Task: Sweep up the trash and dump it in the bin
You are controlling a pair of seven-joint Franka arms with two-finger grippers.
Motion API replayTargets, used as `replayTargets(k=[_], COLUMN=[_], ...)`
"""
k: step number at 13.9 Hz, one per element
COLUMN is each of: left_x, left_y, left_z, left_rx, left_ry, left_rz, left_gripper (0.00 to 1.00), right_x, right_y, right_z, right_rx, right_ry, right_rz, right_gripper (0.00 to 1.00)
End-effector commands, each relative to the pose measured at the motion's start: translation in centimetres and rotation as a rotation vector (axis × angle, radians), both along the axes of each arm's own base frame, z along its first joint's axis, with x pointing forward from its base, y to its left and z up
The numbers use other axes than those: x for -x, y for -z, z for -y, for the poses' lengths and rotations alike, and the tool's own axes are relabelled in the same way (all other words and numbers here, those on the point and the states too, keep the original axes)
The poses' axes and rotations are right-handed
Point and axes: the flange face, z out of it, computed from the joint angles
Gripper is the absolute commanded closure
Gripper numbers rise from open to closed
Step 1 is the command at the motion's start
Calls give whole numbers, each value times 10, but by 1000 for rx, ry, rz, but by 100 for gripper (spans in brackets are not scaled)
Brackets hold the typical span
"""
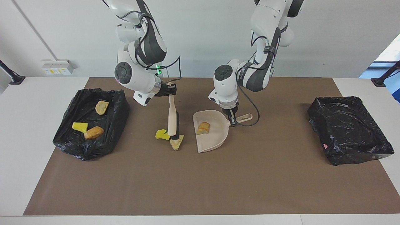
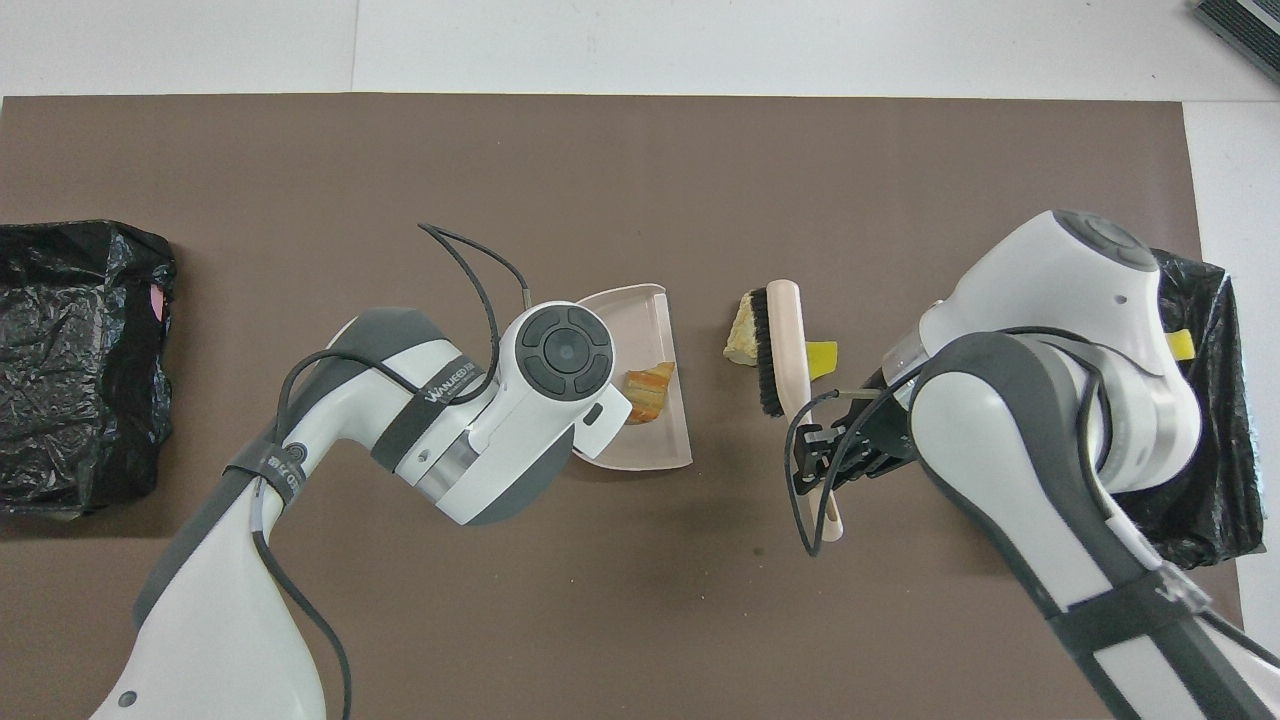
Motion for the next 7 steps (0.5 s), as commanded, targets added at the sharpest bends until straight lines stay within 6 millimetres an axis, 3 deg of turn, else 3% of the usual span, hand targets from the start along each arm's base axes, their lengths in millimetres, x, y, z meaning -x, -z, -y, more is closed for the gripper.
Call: replayTargets(k=[1, 3, 7], left_x=[8, 8, 8], left_y=[3, 3, 3], left_z=[-7, -7, -7], left_rx=[-7, -7, -3], left_ry=[0, 0, 2], left_rz=[14, 14, 17], left_gripper=[100, 100, 100], right_x=[-16, -16, 1], right_y=[-42, -41, -13], right_z=[-4, 4, 58], right_rx=[-24, 8, 229], right_ry=[10, -1, -112], right_rz=[-7, 7, 51], right_gripper=[100, 100, 100])
